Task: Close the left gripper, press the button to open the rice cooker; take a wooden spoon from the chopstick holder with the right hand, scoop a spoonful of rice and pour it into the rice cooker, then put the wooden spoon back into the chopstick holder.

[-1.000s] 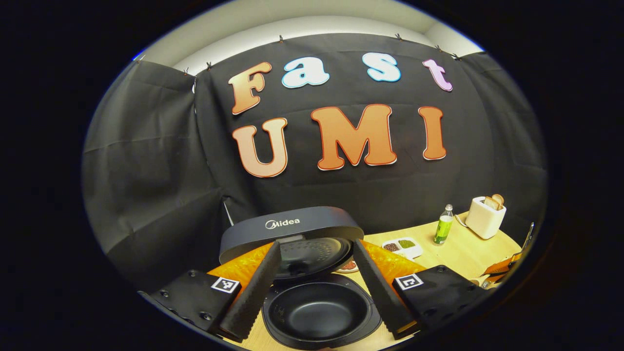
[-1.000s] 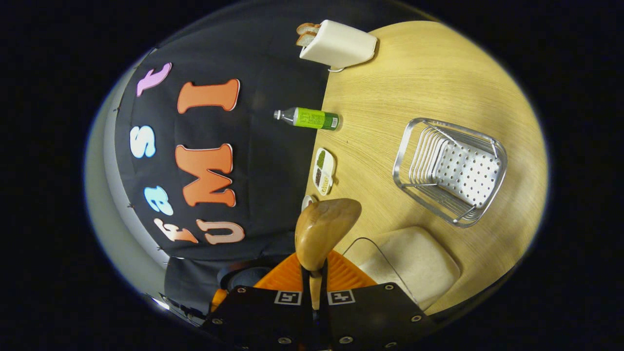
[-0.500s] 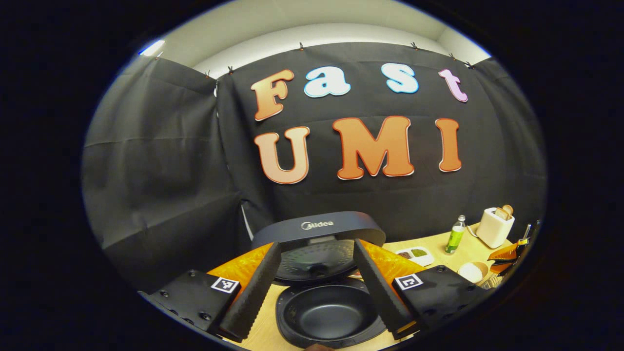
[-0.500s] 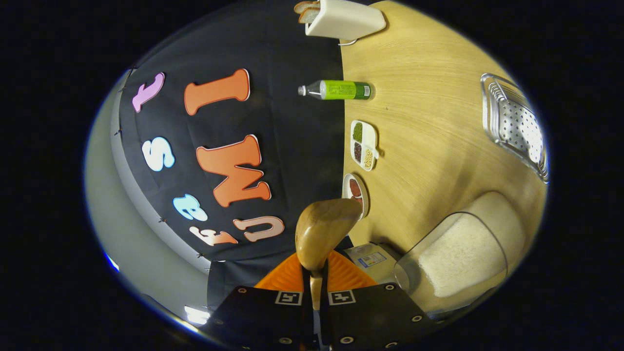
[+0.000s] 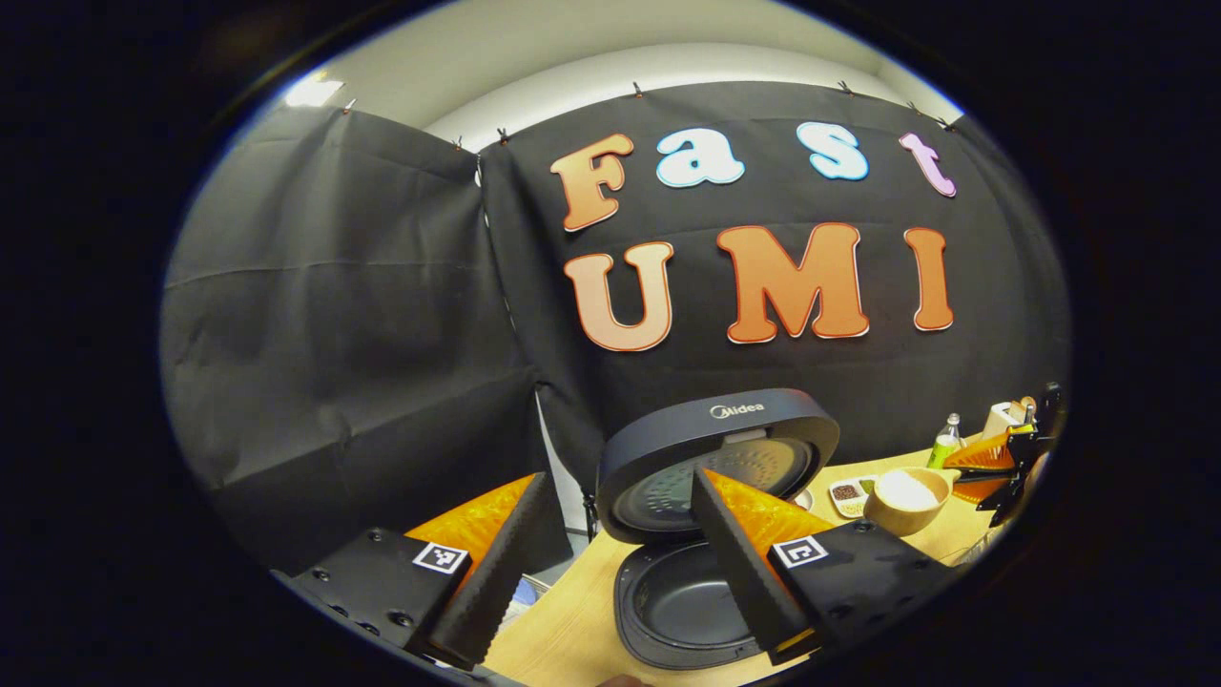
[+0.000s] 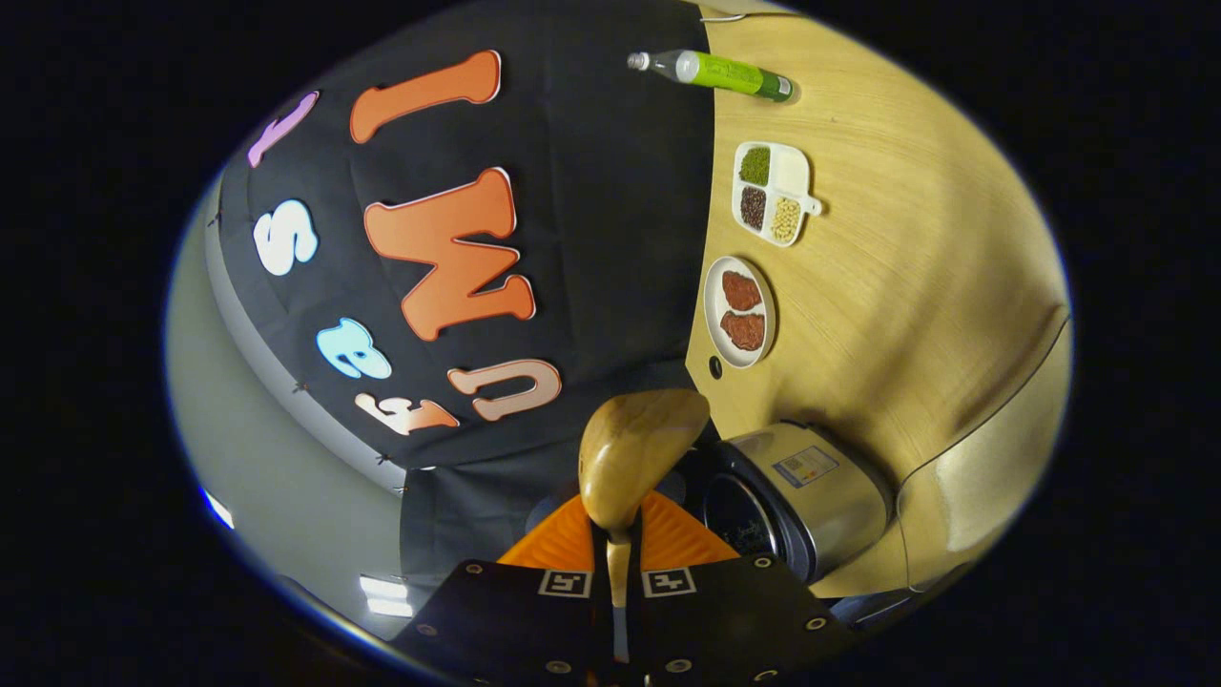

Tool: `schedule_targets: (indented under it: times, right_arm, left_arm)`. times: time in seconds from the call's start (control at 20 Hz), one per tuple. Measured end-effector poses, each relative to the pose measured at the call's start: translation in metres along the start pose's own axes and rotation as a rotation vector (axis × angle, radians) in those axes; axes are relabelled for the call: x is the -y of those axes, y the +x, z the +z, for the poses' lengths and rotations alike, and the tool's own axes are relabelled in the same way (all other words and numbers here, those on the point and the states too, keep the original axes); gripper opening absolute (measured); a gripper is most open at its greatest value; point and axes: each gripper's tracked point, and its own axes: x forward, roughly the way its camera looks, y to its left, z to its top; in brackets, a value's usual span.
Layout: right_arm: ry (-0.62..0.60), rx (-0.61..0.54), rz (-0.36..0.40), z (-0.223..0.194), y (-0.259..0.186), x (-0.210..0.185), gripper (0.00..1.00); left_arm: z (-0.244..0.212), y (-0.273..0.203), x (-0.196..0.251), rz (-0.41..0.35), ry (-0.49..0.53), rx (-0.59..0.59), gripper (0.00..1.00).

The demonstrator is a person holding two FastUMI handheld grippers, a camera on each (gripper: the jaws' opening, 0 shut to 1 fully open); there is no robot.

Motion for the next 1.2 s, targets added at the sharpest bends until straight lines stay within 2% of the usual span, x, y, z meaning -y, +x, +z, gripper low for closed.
schedule_targets:
  times: [0.3, 0.5, 0.7, 0.75, 0.85, 0.9, 1.0, 1.2]
  right_arm:
    - [-0.124, -0.026, -0.071, -0.023, 0.039, -0.008, 0.05]
    - [-0.324, -0.011, -0.151, -0.035, 0.058, -0.009, 0.05]
    - [-0.531, 0.013, -0.225, -0.043, 0.075, -0.001, 0.05]
    - [-0.584, 0.016, -0.248, -0.044, 0.078, 0.005, 0.05]
    - [-0.669, 0.023, -0.288, -0.047, 0.084, 0.012, 0.05]
    - [-0.698, 0.022, -0.304, -0.049, 0.086, 0.016, 0.05]
    - [-0.738, 0.022, -0.329, -0.049, 0.092, 0.024, 0.05]
    - [-0.804, 0.027, -0.355, -0.051, 0.096, 0.031, 0.05]
  left_arm:
    - [-0.016, -0.007, -0.024, 0.061, -0.004, -0.034, 0.93]
    - [-0.025, -0.013, -0.040, 0.094, -0.012, -0.054, 0.94]
    - [-0.036, -0.014, -0.052, 0.123, -0.021, -0.073, 1.00]
    - [-0.040, -0.015, -0.056, 0.129, -0.026, -0.083, 0.93]
    - [-0.045, -0.016, -0.059, 0.138, -0.033, -0.095, 0.94]
    - [-0.046, -0.016, -0.061, 0.143, -0.037, -0.098, 0.94]
    - [-0.050, -0.015, -0.065, 0.151, -0.042, -0.106, 1.00]
    - [-0.057, -0.018, -0.069, 0.162, -0.048, -0.117, 1.00]
